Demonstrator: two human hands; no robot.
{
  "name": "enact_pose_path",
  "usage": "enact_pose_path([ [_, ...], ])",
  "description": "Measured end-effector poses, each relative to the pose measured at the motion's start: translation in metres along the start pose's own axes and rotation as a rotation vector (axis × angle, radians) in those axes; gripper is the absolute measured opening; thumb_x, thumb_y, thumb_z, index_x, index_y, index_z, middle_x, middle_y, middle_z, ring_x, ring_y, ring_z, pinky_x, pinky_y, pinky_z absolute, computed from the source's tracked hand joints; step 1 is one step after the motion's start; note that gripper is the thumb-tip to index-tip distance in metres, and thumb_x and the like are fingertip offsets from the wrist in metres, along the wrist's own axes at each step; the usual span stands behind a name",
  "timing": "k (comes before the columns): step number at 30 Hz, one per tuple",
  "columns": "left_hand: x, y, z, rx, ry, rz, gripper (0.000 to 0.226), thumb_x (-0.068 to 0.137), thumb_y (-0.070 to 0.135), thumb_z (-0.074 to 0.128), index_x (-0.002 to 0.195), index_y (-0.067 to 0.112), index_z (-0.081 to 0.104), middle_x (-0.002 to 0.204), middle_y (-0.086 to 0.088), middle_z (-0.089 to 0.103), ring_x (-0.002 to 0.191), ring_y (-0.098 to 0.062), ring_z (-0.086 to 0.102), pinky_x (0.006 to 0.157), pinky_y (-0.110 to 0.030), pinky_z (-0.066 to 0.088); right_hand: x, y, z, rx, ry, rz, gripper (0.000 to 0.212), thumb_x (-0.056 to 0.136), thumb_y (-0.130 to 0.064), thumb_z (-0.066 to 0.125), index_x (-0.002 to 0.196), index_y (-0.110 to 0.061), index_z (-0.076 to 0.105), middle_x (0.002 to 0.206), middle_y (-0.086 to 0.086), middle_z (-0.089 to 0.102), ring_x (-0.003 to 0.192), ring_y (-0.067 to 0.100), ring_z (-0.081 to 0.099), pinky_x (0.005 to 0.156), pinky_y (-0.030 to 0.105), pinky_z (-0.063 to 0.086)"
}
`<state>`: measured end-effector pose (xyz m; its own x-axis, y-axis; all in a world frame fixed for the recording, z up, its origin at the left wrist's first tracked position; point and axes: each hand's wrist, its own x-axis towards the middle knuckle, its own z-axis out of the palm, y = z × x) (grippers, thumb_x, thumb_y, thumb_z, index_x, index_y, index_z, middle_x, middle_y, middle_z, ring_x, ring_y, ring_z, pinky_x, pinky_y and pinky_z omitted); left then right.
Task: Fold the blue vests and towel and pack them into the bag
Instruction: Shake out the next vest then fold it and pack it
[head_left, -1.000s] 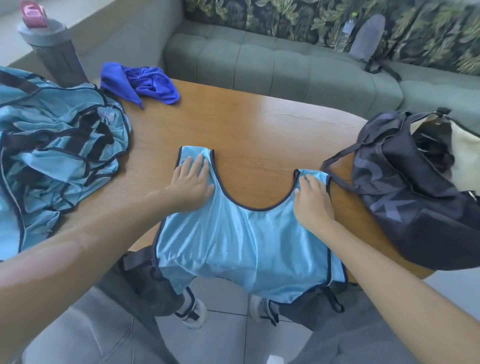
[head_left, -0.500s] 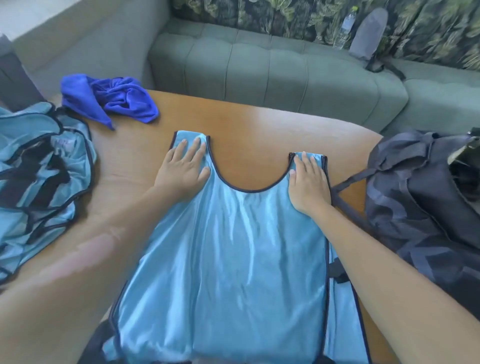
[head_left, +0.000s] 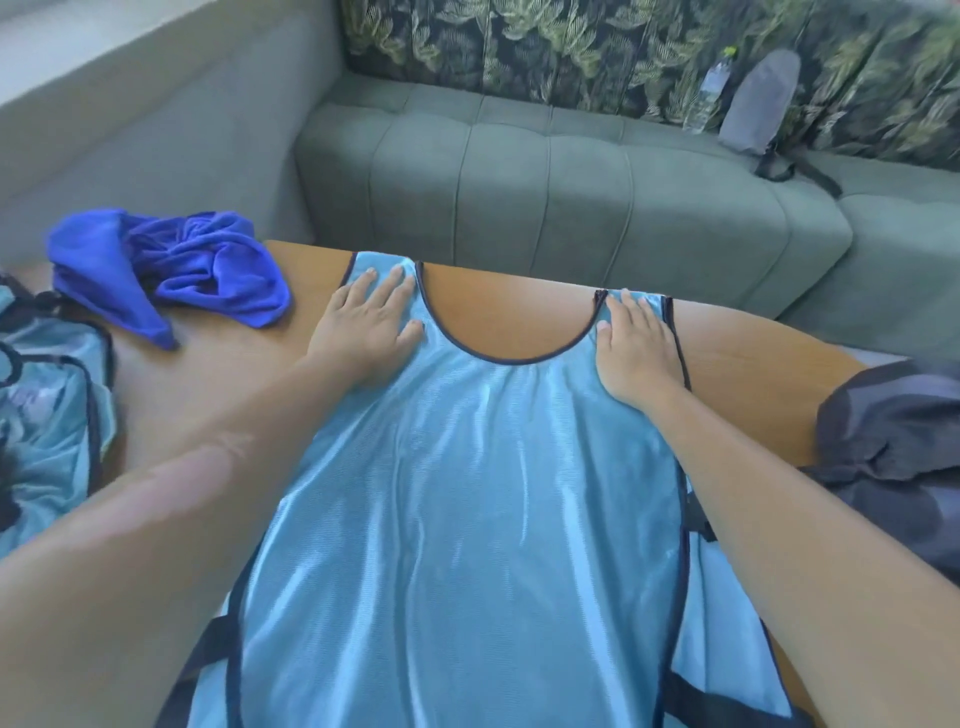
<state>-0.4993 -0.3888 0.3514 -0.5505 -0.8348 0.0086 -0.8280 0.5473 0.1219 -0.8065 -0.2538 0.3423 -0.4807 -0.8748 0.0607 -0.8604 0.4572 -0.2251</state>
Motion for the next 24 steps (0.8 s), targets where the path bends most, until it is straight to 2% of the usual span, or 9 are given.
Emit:
enact_pose_path([
  [4,0.017,-0.007,-0.004,0.000,-0.024,0.025,0.064,0.105,0.049,0.025,0.164,0.027,0.009,0.171,0.010,0.003,0.157,-0.018,0.003,0.126,-0.038,0.006,0.022,0.007,-0.018,0.094,-0.126,-0.002,0.055,0.109,-0.034,0.034,0.159,-0.012,0.027,0.169,0.008,0.014,0.156,0.022,0.009,0.125,0.036,0.008],
  [7,0.024,-0.011,-0.014,-0.118,-0.101,0.052,0.063,0.106,0.041,0.037,0.163,0.025,0.016,0.171,0.006,0.007,0.158,-0.019,0.006,0.126,-0.038,0.007,0.015,0.006,-0.051,0.201,-0.164,0.058,0.055,0.109,-0.033,0.036,0.158,-0.008,0.029,0.168,0.011,0.017,0.156,0.023,0.010,0.122,0.034,0.011],
  [10,0.018,-0.013,-0.031,-0.283,-0.076,0.044,0.058,0.104,0.026,0.045,0.159,0.014,0.031,0.170,-0.004,0.016,0.157,-0.020,0.013,0.124,-0.035,0.012,-0.022,-0.005,-0.076,0.227,-0.179,0.081,0.052,0.108,-0.033,0.044,0.155,-0.012,0.036,0.162,0.009,0.032,0.148,0.024,0.030,0.116,0.033,0.026],
  [12,-0.004,-0.003,-0.040,-0.324,-0.041,0.012,0.058,0.104,0.023,0.048,0.158,0.010,0.032,0.170,-0.005,0.016,0.157,-0.020,0.013,0.124,-0.034,0.013,-0.060,-0.018,-0.081,0.282,-0.191,0.083,0.051,0.106,-0.032,0.047,0.153,-0.014,0.038,0.158,0.008,0.037,0.137,0.026,0.044,0.109,0.037,0.038],
  [14,-0.038,0.014,-0.044,-0.411,-0.059,-0.048,0.061,0.103,0.022,0.050,0.159,0.009,0.028,0.169,-0.007,0.018,0.156,-0.022,0.016,0.125,-0.038,0.016,-0.104,-0.037,-0.081,0.347,-0.189,0.061,0.050,0.105,-0.029,0.048,0.153,-0.015,0.038,0.156,0.007,0.038,0.132,0.025,0.047,0.106,0.035,0.039],
  [17,-0.108,0.044,-0.036,-0.497,-0.124,-0.066,0.062,0.102,0.021,0.052,0.158,0.007,0.029,0.166,-0.013,0.024,0.153,-0.026,0.022,0.122,-0.037,0.019,-0.183,-0.066,-0.070,0.383,-0.234,-0.032,0.056,0.106,-0.025,0.046,0.158,-0.013,0.028,0.163,0.003,0.028,0.149,0.019,0.027,0.118,0.028,0.019],
  [20,-0.177,0.066,-0.020,-0.352,-0.141,-0.034,0.067,0.103,0.033,0.048,0.161,0.015,0.020,0.170,-0.009,0.013,0.156,-0.028,0.012,0.125,-0.040,0.012,-0.241,-0.075,-0.044,0.330,-0.263,-0.120,0.065,0.106,-0.034,0.046,0.161,-0.015,0.017,0.169,0.002,0.011,0.156,0.016,0.006,0.125,0.028,0.005],
  [22,-0.211,0.073,-0.012,-0.225,-0.167,-0.031,0.068,0.105,0.046,0.038,0.163,0.025,0.011,0.171,-0.002,0.001,0.157,-0.031,0.001,0.125,-0.046,0.006,-0.259,-0.066,-0.033,0.219,-0.281,-0.107,0.071,0.106,-0.047,0.039,0.163,-0.020,0.008,0.170,0.000,-0.001,0.156,0.017,-0.005,0.127,0.035,0.001],
  [24,-0.230,0.071,-0.004,-0.124,-0.150,-0.001,0.071,0.100,0.063,0.018,0.163,0.033,0.004,0.171,0.003,-0.006,0.156,-0.031,-0.006,0.125,-0.051,0.002,-0.265,-0.048,-0.035,0.075,-0.294,-0.054,0.073,0.104,-0.059,0.026,0.163,-0.025,-0.001,0.170,-0.001,-0.011,0.156,0.019,-0.013,0.126,0.039,-0.003],
])
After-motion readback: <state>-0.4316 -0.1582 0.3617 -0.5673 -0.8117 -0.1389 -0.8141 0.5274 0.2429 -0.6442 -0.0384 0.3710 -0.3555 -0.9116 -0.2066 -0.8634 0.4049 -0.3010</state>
